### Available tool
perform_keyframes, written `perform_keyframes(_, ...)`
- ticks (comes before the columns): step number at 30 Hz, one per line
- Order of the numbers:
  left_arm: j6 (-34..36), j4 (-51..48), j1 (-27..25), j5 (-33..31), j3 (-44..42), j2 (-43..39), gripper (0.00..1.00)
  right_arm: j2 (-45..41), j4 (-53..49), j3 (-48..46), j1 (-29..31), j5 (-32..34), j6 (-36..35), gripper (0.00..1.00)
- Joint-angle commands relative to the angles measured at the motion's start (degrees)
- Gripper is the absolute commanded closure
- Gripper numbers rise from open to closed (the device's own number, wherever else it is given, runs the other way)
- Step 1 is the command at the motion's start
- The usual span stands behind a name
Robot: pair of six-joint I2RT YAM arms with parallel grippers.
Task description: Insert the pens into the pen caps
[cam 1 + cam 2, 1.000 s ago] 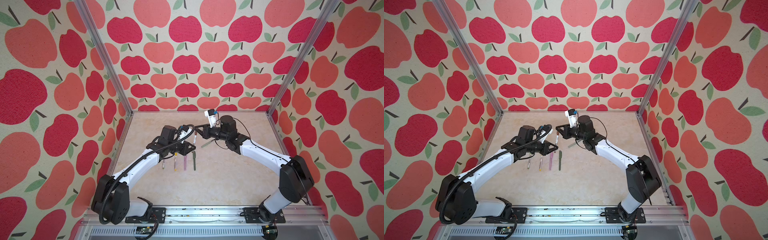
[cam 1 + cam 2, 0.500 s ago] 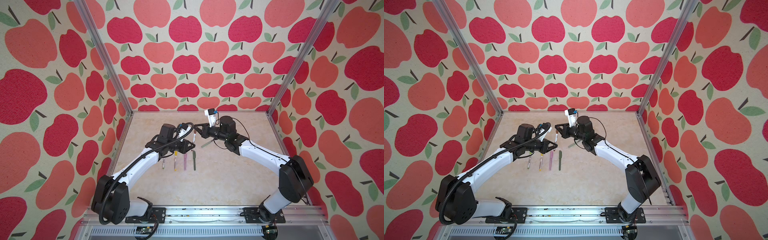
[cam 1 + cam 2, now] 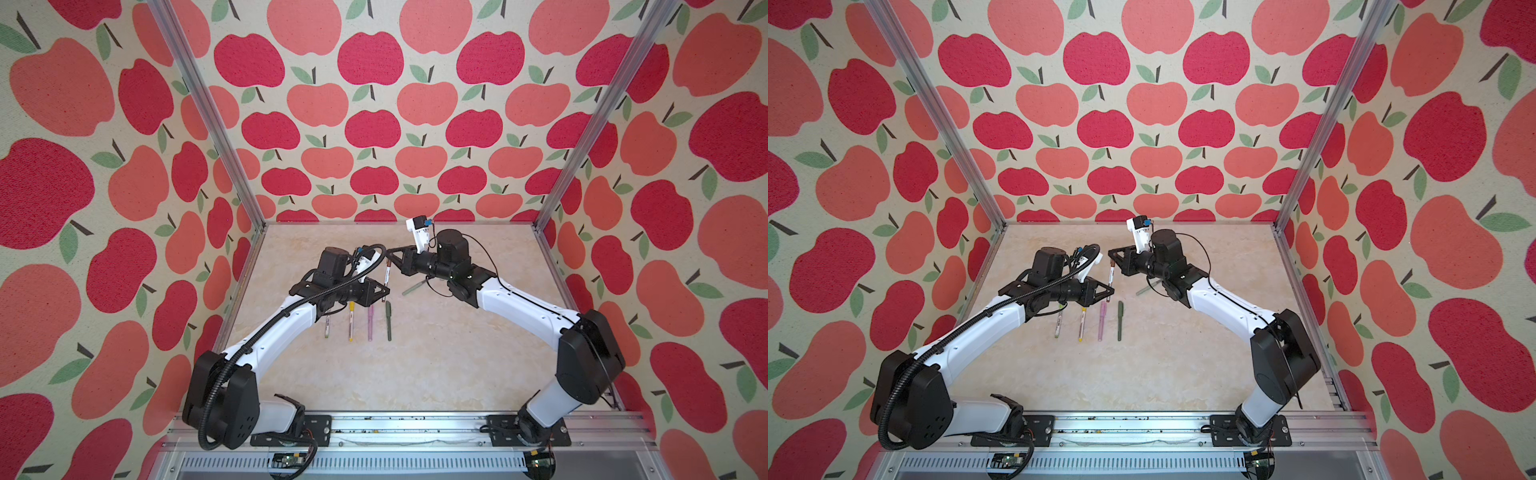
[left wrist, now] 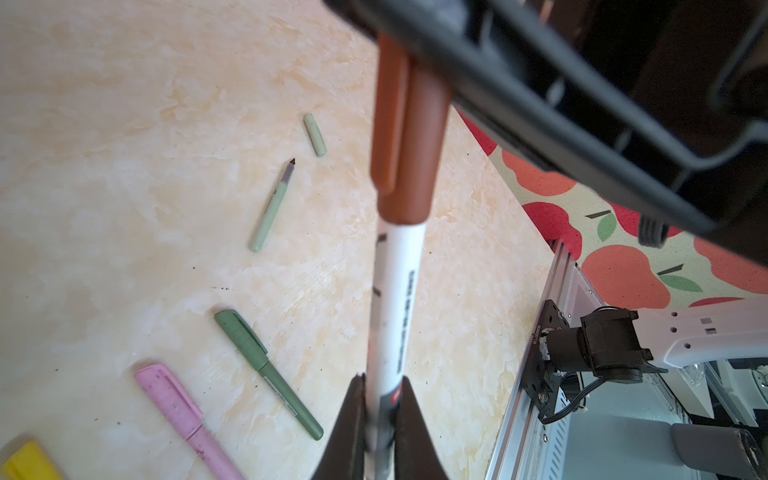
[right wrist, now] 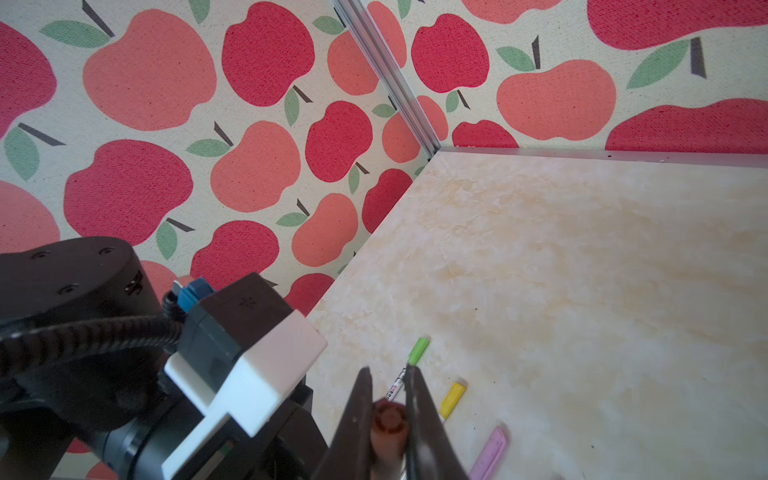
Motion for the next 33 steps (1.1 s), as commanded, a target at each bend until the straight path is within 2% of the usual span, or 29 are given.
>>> perform_keyframes(1,-3.93,28.39,4.19,-5.08,5.05,-5.36,1.0,2.5,-24.58,-3.17,3.41,-11.68,-3.07,0.97)
perform_keyframes(8,-5.73,27.72,3.08,-5.69,-2.37,-7.59,1.0,0.3,-20.96,2.78,-0.11,-11.8,-1.17,0.88)
perform_keyframes(12,-6.6,27.3,1.29,-6.42,-6.69,-8.49,1.0,-1.54,-19.37,6.04,-1.56,-11.61,-0.68,0.78)
perform_keyframes(15,-7.11,27.29,-0.3,-7.2,-9.4,-8.81,1.0,-2.86,-20.1,8.09,-1.91,-11.35,-1.72,0.65)
perform_keyframes(20,-7.47,27.69,-1.94,-8.23,-11.48,-9.55,1.0,-4.59,-20.7,8.06,-1.93,-10.83,-2.54,0.55)
perform_keyframes(26,-7.87,28.46,-2.38,-7.98,-11.53,-9.15,1.0,-5.41,-19.68,6.55,-1.85,-11.0,-2.08,0.55)
perform_keyframes(33,-7.99,28.34,-3.0,-7.63,-10.82,-8.67,1.0,-6.57,-18.27,5.24,-1.41,-10.38,-3.16,0.63)
